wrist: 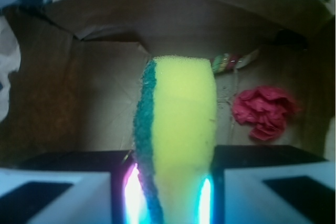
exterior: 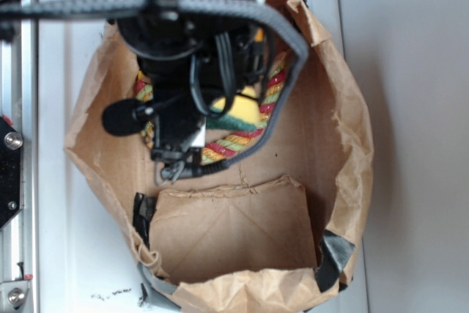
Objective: Grab the green sponge.
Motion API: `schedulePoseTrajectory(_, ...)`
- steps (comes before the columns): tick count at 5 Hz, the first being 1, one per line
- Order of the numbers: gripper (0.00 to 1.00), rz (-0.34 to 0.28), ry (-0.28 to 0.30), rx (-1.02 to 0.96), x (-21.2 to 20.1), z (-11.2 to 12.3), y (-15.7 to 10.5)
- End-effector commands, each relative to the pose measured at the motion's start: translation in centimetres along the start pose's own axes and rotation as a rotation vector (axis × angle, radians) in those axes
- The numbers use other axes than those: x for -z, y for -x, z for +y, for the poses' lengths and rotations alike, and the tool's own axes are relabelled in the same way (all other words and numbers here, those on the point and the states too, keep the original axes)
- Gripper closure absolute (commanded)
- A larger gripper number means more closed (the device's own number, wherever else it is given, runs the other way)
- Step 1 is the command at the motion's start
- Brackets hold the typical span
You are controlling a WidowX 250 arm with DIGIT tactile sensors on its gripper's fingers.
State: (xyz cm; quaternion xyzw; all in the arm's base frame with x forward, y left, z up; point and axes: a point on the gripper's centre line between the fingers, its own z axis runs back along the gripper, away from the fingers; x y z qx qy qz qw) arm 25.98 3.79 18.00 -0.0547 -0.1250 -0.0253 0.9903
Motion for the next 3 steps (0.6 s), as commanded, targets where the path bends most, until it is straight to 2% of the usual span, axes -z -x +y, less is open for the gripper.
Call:
schedulePoseTrajectory(1,1.00,-0.004,-0.100,-0.120,-4.12,-2.26,-1.21)
schedulePoseTrajectory(2,1.00,0.008,-0.096,-0.139,-4.02,-2.35,-1.18)
schedulePoseTrajectory(3,1.00,0.010,-0.131,-0.112,-3.96,-2.62,-1.28)
